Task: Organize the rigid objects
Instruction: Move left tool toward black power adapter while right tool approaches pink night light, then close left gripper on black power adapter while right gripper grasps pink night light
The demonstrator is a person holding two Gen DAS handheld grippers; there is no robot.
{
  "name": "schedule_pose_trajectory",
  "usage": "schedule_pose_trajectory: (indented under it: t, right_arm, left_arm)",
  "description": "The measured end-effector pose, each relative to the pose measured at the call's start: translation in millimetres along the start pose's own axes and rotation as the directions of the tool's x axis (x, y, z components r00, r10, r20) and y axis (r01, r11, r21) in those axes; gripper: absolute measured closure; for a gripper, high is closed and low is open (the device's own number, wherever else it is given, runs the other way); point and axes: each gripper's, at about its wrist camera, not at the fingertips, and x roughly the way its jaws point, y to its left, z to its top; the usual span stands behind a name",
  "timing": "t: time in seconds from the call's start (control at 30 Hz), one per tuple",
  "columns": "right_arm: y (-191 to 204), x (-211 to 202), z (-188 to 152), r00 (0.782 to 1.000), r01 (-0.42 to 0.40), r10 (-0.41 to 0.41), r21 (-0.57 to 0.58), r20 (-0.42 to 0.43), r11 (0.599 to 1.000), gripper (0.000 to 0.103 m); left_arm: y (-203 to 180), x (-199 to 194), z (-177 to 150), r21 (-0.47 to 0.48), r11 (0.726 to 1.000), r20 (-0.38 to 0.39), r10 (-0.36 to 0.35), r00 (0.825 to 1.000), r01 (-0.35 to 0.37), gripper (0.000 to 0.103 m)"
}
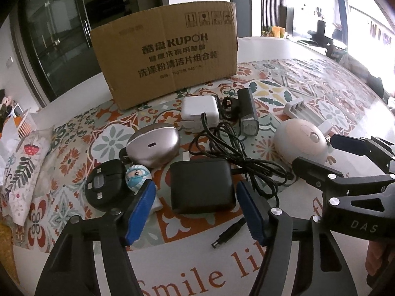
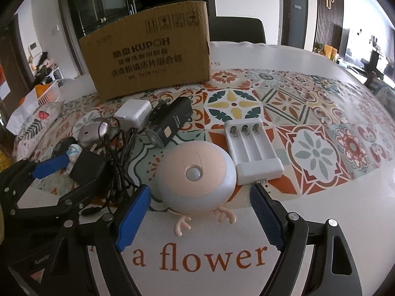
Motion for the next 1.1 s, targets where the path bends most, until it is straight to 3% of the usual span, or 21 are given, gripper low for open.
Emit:
schedule_pose_trajectory:
  t: [0.47,0.8,0.9,1.1]
  right_arm:
    - [1,10,4,1.0,-0.023,0.023,-0.003,0.001,1.0,0.02]
    - [0,21,8,0.999,-0.037,0.037,0.013,0.001,0.999,0.02]
    - [1,22,10,0.999,-0.042,0.042,0.007,0.004,0.999,0.028]
    - [3,21,9,0.999,-0.043,0.043,-0.002,-0.002,0.999,0.028]
  left_arm:
    - [5,22,1,-0.056,0.997,-0.05,-0.056,0.997,0.053,0.049]
    - [10,23,2,-0.088,0.995,-0.041,-0.056,0.998,0.052,0.049]
    - [9,23,1,-0.088,0.995,-0.037,-0.056,0.998,0.052,0.049]
    - [8,21,1,-0.097,0.994,-0.044,-0.056,0.997,0.051,0.049]
